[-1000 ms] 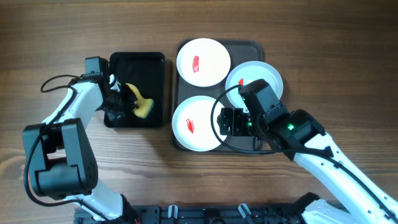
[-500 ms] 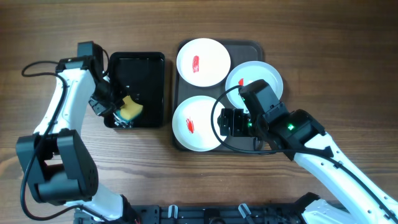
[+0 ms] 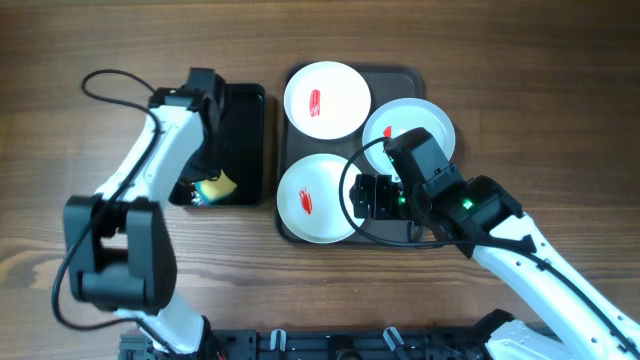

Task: Clean dirty plates on tray and stack at the side
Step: 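Lower the left gripper onto the yellow sponge and grasp it, then lift the sponge with the left gripper toward the held white plate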

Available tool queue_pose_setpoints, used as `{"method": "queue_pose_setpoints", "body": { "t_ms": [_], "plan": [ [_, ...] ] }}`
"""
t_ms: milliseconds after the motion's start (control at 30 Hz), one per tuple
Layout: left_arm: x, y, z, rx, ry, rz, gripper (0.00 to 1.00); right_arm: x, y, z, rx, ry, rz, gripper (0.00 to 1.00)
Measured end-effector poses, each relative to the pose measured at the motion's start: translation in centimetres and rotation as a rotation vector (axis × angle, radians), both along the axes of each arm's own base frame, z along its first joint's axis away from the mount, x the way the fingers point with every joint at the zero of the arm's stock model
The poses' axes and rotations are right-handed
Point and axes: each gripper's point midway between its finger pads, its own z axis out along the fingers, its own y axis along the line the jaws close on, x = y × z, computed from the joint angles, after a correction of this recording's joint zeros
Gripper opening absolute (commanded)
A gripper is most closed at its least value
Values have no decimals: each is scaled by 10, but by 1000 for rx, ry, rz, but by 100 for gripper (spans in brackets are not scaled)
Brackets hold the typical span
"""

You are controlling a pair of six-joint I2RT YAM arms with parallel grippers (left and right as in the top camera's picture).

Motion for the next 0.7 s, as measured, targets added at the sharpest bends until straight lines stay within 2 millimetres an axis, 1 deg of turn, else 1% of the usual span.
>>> {"method": "queue_pose_setpoints", "body": {
  "t_ms": [133, 267, 433, 600, 700],
  "plan": [
    [2, 0, -18, 51, 38, -26, 4, 0, 0, 0, 0, 0, 0, 94],
    [8, -9, -30, 75, 38, -64, 4, 0, 0, 0, 0, 0, 0, 94],
    [13, -22, -30, 116, 11, -123, 4, 0, 0, 0, 0, 0, 0, 94],
    [6, -22, -26, 169, 36, -158, 4, 0, 0, 0, 0, 0, 0, 95],
    [3, -19, -24, 187, 54, -162, 4, 0, 0, 0, 0, 0, 0, 95]
  ]
}}
